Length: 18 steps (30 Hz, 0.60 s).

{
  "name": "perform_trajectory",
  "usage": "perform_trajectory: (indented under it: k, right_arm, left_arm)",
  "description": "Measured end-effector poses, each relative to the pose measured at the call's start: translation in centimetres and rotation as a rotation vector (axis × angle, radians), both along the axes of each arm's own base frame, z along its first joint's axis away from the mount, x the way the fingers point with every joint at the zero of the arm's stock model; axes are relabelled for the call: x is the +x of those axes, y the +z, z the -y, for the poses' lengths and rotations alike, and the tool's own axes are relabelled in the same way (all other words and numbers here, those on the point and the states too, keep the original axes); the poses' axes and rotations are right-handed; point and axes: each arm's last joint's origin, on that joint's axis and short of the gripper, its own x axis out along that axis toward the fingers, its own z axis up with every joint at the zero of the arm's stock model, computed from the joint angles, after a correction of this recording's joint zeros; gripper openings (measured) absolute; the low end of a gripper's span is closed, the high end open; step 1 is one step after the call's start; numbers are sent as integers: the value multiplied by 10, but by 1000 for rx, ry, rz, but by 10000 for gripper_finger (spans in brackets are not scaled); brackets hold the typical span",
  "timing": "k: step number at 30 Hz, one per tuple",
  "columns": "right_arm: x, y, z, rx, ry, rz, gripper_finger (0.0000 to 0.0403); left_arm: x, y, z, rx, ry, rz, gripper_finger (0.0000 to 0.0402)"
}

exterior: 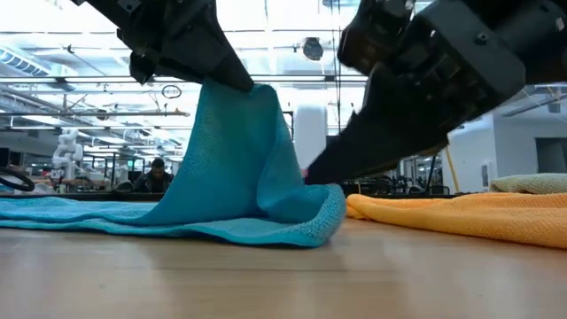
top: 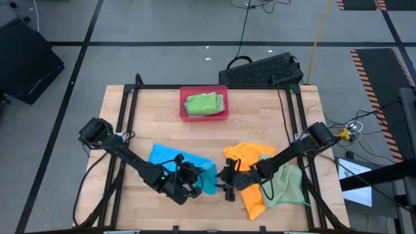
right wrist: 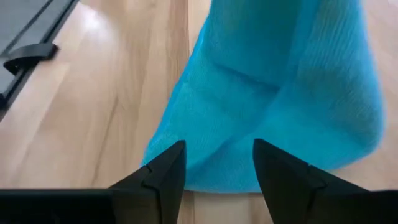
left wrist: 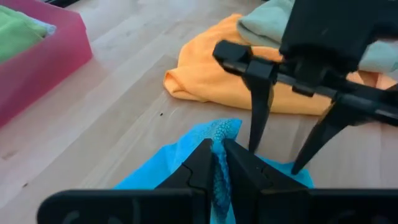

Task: Fold microfiber towels
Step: Fold the blue towel

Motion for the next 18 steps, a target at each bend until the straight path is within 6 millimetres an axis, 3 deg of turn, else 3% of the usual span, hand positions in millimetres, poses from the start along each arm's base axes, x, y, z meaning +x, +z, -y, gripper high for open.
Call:
perform_trajectory:
  k: [8, 18]
  right_arm:
    - [4, -4, 5, 141, -62, -12, 167]
    - [5, -11, 10, 161, -101, -43, 117]
  left_arm:
    - [2, 0, -3, 2, 7, 0, 40]
    - [5, 1, -5, -5, 13, 17, 40]
